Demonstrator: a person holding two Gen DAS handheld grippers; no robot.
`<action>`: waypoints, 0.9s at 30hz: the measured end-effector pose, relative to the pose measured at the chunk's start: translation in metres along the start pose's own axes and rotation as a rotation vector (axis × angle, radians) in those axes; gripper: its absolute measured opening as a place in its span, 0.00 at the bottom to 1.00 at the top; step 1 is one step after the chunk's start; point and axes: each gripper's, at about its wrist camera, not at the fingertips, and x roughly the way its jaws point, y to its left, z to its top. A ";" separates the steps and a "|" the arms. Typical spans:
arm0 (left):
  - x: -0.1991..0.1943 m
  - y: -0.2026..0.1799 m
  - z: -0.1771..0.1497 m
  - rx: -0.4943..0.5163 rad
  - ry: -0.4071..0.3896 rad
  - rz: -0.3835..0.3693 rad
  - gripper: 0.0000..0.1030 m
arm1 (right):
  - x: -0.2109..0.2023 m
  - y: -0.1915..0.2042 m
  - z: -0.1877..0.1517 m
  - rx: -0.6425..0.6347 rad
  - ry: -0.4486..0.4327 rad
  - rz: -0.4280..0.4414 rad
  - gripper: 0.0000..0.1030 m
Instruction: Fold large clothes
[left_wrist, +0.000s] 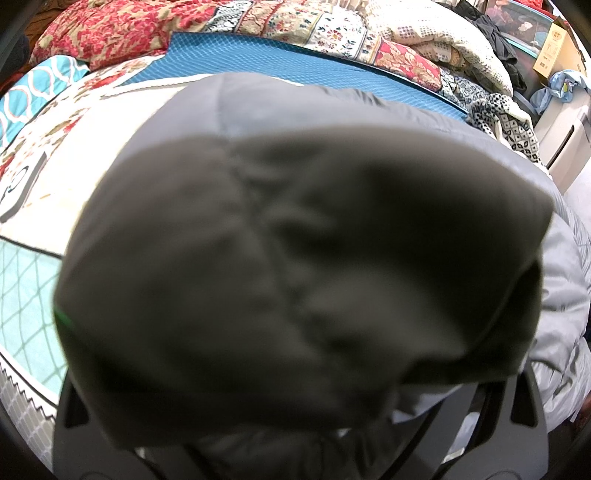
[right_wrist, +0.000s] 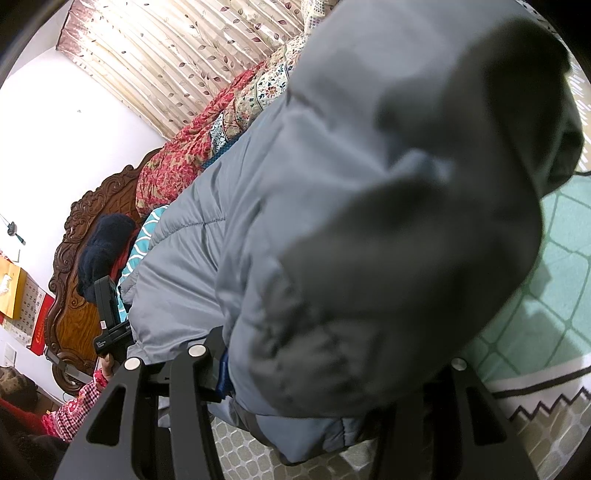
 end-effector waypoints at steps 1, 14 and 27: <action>0.000 0.000 0.000 0.000 0.000 0.000 0.94 | 0.000 0.000 0.000 0.000 0.000 0.000 0.24; 0.000 0.000 0.000 0.000 -0.001 -0.002 0.94 | 0.000 0.000 0.000 0.000 0.000 -0.001 0.24; 0.000 0.000 0.000 -0.001 -0.001 -0.001 0.94 | 0.001 -0.002 0.000 -0.001 0.001 -0.001 0.24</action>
